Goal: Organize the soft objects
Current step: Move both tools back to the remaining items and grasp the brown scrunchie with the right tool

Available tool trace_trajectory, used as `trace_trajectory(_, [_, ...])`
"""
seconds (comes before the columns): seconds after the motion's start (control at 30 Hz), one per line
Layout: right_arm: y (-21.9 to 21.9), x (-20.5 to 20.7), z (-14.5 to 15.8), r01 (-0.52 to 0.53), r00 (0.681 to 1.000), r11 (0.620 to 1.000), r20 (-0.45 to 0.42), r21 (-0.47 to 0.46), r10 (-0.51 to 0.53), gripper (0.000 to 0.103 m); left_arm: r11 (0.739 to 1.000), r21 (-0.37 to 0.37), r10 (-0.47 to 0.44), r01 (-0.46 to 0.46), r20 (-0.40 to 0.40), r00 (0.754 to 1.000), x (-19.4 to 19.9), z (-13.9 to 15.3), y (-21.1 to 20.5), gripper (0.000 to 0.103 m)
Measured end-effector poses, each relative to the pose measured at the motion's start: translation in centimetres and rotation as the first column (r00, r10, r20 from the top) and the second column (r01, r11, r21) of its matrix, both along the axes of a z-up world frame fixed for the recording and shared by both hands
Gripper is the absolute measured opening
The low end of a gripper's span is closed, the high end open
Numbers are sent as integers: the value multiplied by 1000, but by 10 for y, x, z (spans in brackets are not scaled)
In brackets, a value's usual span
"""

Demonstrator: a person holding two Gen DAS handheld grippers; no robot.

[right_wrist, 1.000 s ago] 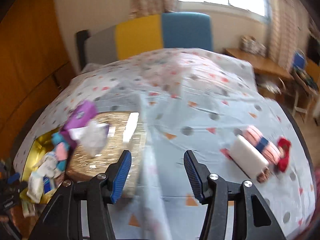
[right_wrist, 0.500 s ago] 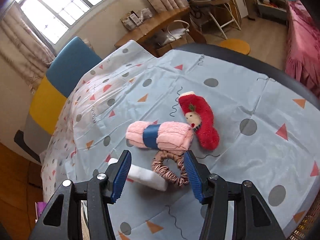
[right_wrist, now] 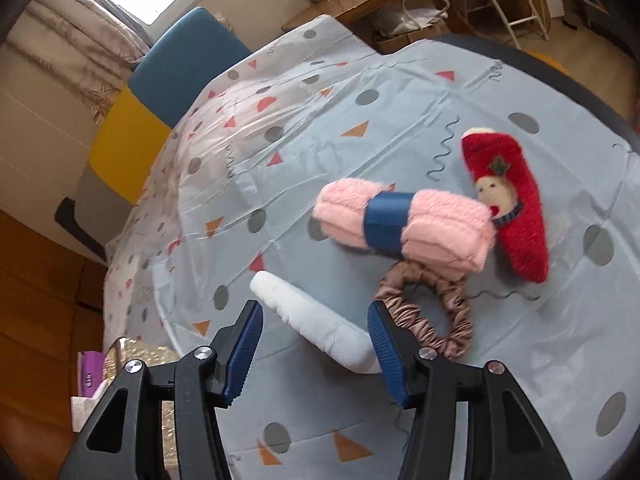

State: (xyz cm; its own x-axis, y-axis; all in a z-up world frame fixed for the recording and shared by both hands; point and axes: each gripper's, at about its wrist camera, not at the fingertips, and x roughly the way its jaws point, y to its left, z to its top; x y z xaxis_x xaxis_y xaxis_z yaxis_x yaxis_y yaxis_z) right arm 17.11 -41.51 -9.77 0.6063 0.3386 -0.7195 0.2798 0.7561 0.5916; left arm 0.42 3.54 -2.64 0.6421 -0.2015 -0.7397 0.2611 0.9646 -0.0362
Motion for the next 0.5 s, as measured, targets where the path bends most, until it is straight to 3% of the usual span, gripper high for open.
trace_trajectory(0.1, [6, -3, 6, -49, 998, 996, 40, 71, 46, 55, 999, 14, -48, 48, -5, 999, 4, 0, -17, 79])
trace_trajectory(0.23, [-4, -10, 15, 10, 998, 999, 60, 53, -13, 55, 993, 26, -118, 119, -12, 993, 14, 2, -45, 79])
trace_trajectory(0.33, [-19, -17, 11, 110, 994, 993, -19, -48, -111, 55, 985, 11, -174, 175, -31, 984, 22, 4, -70, 79])
trace_trajectory(0.43, [-30, -18, 1, 150, 980, 978, -111, -144, -166, 55, 971, -4, -241, 241, -43, 970, 28, 6, -99, 79])
trace_trajectory(0.5, [-36, -17, -3, 154, 976, 973, -127, -172, -177, 56, 962, -16, -273, 272, -58, 960, 32, 6, -117, 79])
